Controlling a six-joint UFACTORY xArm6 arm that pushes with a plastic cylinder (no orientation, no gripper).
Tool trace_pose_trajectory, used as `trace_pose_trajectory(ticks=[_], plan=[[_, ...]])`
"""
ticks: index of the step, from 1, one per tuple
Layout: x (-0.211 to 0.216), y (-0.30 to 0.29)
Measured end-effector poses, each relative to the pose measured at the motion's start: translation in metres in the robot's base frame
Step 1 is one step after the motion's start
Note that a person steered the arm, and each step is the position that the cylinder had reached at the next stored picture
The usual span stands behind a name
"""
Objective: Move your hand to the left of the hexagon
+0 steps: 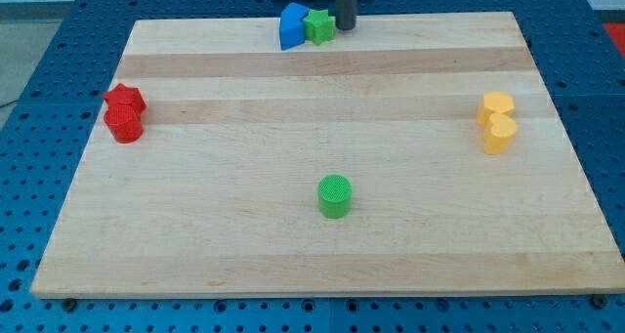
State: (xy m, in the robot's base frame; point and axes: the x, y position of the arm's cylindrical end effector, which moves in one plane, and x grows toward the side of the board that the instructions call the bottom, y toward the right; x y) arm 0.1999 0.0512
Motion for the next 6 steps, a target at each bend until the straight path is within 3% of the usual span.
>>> trace_pose_trajectory(ticks=[1,2,4,6], plan=[[-0.007,0.029],[0.045,0.073],[0.167,0.007],[0.265,0.104]])
